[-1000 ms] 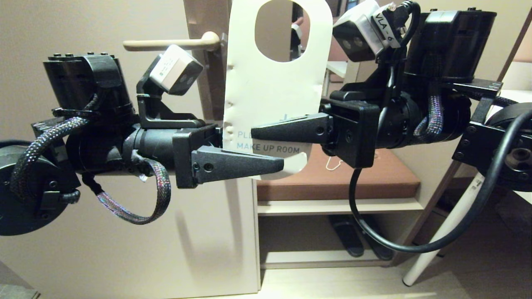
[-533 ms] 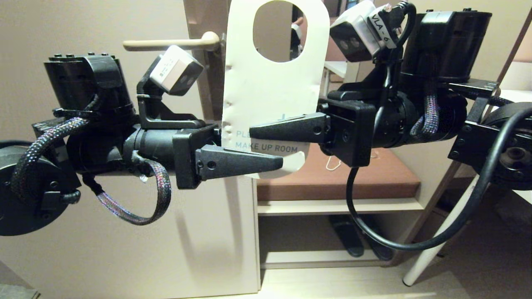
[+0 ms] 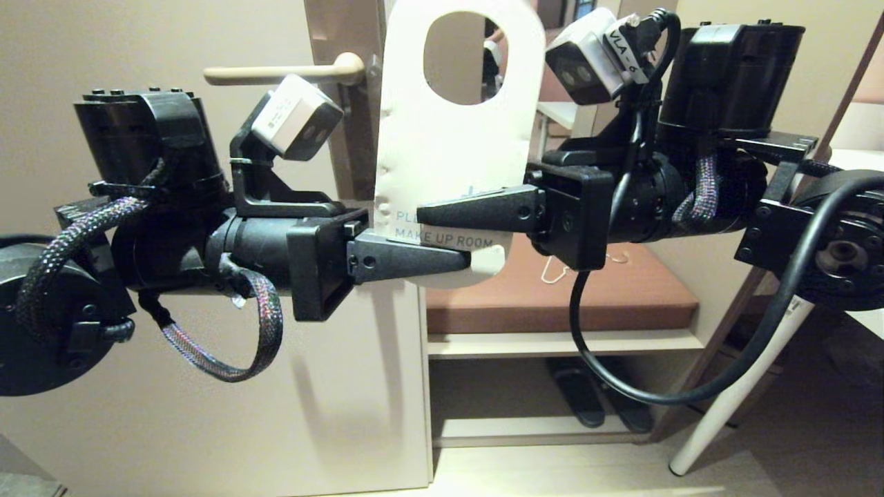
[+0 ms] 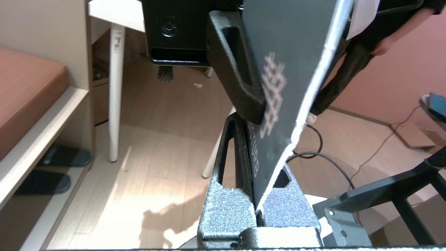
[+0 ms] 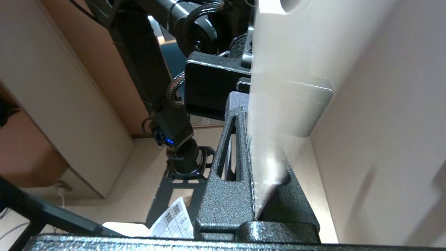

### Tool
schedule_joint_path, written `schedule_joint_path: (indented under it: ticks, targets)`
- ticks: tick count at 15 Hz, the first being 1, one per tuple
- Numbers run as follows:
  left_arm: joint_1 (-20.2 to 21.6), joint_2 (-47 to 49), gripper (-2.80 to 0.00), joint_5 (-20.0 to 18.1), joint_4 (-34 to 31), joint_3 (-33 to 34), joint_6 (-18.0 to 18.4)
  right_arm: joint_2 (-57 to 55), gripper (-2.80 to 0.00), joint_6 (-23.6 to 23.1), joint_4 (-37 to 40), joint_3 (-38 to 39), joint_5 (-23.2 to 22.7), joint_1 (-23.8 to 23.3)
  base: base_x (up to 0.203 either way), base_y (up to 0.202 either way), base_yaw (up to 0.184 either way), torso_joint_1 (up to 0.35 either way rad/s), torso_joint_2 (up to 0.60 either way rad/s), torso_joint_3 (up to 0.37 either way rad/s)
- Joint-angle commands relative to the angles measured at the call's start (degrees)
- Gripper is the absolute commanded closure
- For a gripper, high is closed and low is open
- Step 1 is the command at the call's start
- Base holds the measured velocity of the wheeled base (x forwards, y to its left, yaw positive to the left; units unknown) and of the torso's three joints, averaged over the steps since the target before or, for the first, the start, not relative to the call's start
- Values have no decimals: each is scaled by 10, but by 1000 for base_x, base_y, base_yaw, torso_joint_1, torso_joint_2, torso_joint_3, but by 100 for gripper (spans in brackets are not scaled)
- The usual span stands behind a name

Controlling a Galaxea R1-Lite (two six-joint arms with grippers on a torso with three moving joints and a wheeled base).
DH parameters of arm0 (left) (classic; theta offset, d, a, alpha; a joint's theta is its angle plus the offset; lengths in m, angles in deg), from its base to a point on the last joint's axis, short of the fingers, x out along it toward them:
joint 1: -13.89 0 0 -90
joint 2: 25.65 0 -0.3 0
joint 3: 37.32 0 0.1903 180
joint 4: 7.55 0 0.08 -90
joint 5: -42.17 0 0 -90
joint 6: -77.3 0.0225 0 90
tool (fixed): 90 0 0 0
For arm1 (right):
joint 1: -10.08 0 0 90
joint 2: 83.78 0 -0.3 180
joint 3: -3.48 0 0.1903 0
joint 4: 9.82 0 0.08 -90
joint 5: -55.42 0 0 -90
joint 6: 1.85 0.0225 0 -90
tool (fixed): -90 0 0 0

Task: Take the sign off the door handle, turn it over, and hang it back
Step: Hand it to the other hand

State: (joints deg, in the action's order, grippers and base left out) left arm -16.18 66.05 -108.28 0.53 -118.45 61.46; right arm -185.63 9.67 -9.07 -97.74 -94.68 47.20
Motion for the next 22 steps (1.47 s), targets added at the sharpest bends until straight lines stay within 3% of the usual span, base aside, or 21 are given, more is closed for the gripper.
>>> schedule_joint_path:
  ticks: [1,11,12,22]
  targets:
    - [-1,0,0,-1,2,-1,-1,-3,0,1,-1,0,-6,1,0,0,0,0,0,0]
    - [-1,0,0,-1,3,-1,-1,-5,0,2,-1,0,-5,0,0,0,0,0,0,0]
    - [-1,0,0,-1,3,-1,-1,-5,-280,9,-1,0,-3,0,0,0,0,0,0,0]
    - [-1,-6,0,-1,3,1,-1,-3,-280,15,-23,5,20,-19,0,0,0,0,0,0]
